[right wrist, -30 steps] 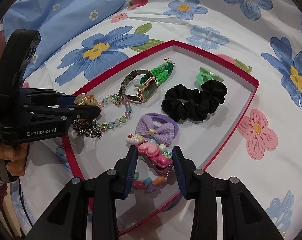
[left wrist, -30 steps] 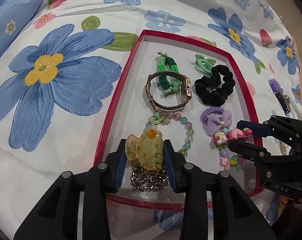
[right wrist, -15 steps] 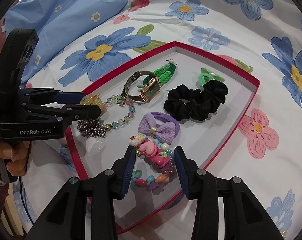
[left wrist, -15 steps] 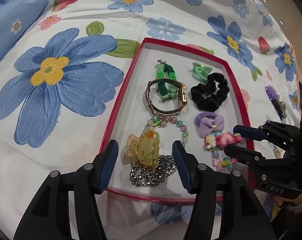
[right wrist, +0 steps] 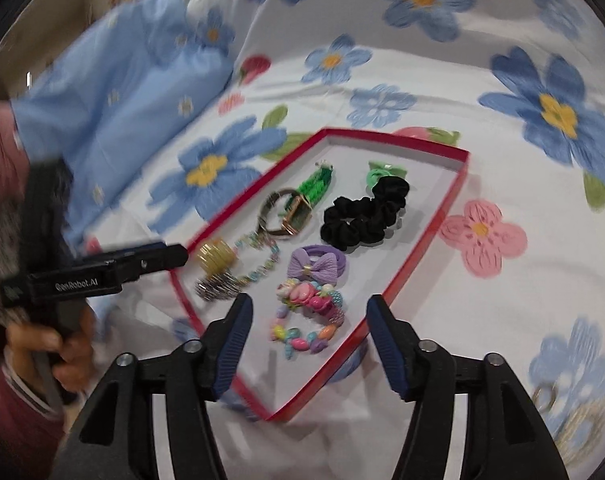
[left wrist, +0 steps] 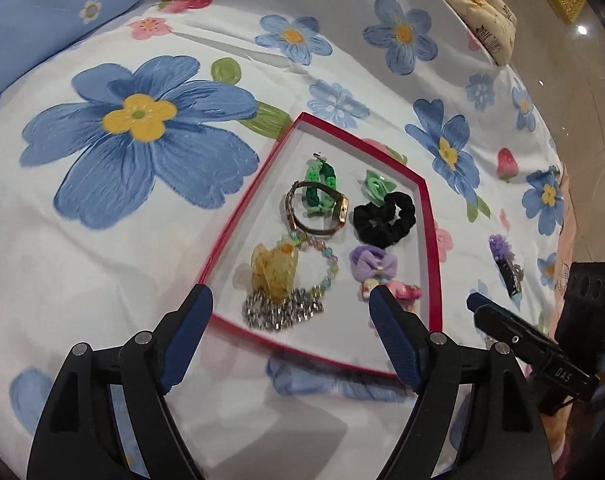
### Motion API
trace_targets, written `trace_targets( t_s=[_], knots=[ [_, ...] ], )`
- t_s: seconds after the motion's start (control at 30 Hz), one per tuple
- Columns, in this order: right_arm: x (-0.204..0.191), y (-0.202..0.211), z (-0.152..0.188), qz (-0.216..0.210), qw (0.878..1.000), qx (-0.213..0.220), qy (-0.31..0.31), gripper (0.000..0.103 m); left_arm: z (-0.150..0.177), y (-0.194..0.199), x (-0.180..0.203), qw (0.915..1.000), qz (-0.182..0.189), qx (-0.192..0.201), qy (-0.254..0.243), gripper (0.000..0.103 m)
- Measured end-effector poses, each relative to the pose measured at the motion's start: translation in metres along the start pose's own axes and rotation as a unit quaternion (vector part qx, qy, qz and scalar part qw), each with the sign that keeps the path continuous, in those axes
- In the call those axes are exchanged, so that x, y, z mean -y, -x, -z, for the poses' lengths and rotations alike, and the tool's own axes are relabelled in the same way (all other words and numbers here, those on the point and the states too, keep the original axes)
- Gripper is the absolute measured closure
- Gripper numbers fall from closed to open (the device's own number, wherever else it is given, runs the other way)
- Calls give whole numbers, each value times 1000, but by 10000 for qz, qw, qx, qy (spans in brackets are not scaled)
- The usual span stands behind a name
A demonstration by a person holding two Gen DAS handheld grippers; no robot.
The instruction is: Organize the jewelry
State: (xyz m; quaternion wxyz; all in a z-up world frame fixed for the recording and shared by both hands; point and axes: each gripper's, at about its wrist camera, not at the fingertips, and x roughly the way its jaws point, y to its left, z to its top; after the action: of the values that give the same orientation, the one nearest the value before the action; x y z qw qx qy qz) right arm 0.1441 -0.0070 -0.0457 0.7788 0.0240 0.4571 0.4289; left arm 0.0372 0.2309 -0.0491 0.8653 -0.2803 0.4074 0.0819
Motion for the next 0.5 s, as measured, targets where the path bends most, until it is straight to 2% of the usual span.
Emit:
trace_targets(
  t_s=[0.1,0.17,0.3,0.43,0.5],
  knots=[
    [0,9,7,-138,9996,183,-176,38,12,9,5,10000,-21,44,51,22],
    [0,14,11,-230,9989,298,-278,38,22,15,7,9999,-29,71,72,18],
    [-1,27,24,-461,9959,562,-531,31,44,26,13,9998,-184,105,28,16],
    [-2,34,39,-509,9944,686,-628,30,60,35,18,9994,-294,156,21,15],
    [-2,37,46,-393,9945,720,-647,28,65,40,21,9991,-367,207,-51,15]
  ],
)
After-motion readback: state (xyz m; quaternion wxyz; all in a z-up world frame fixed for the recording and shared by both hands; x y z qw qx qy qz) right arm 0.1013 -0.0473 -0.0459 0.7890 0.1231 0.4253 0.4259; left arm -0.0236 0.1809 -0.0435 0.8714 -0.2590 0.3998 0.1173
